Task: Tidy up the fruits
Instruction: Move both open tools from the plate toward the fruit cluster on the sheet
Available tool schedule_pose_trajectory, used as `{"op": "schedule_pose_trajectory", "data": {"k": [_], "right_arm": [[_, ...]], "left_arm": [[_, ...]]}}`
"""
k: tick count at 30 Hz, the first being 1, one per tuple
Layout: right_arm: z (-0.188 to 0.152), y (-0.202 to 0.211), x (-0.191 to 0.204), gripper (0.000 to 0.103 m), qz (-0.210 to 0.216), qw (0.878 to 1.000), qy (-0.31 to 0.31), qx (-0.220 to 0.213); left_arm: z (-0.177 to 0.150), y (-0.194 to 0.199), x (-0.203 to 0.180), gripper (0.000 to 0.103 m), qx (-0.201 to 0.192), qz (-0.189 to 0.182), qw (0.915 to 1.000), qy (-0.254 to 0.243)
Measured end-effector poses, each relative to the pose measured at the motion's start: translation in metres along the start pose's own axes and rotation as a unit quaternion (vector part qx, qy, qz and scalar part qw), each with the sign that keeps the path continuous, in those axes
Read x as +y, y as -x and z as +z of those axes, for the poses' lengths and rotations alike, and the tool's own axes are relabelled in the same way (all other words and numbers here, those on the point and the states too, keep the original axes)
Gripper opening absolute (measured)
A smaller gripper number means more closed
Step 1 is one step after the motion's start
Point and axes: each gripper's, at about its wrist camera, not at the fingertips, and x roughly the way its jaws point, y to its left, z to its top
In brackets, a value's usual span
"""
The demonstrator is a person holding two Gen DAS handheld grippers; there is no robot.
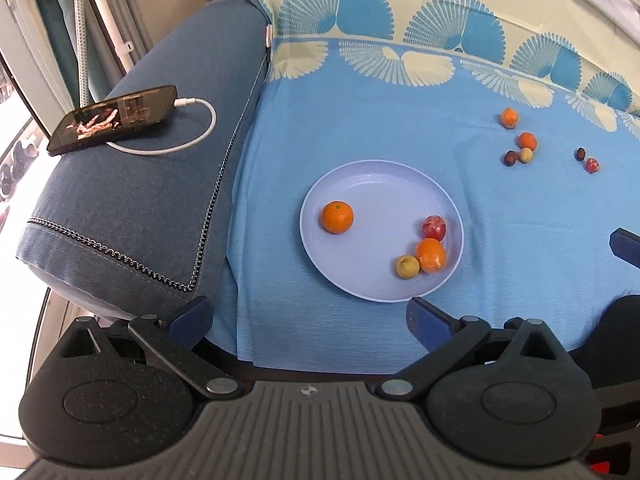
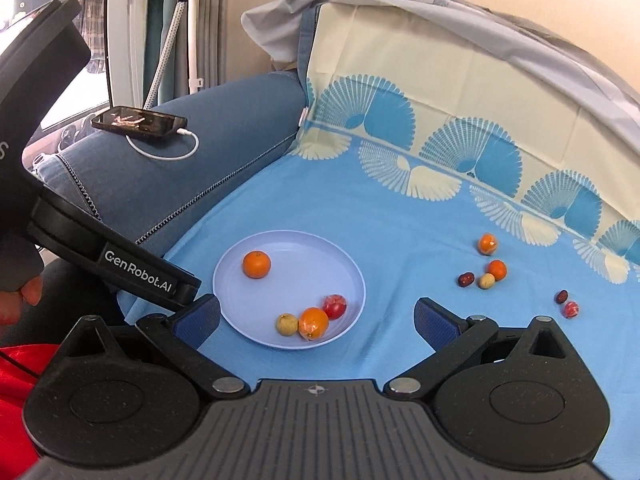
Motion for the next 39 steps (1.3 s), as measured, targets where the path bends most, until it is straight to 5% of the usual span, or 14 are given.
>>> {"op": "schedule_pose_trajectory", "data": {"k": [26, 39], "right_arm": [[-0.004, -0.005, -0.002, 0.102, -0.011, 1.000, -0.014, 0.006], [-0.027, -0.021, -0.087, 0.102, -0.104, 0.981, -0.166, -0.010]], "left_arm": [[0.000, -0.005, -0.001, 0.103, 0.002, -0.006, 0.9998, -0.017], [0.025, -0.030, -0.040, 0.103, 0.047, -0.041, 0.9975, -0.032]]}}
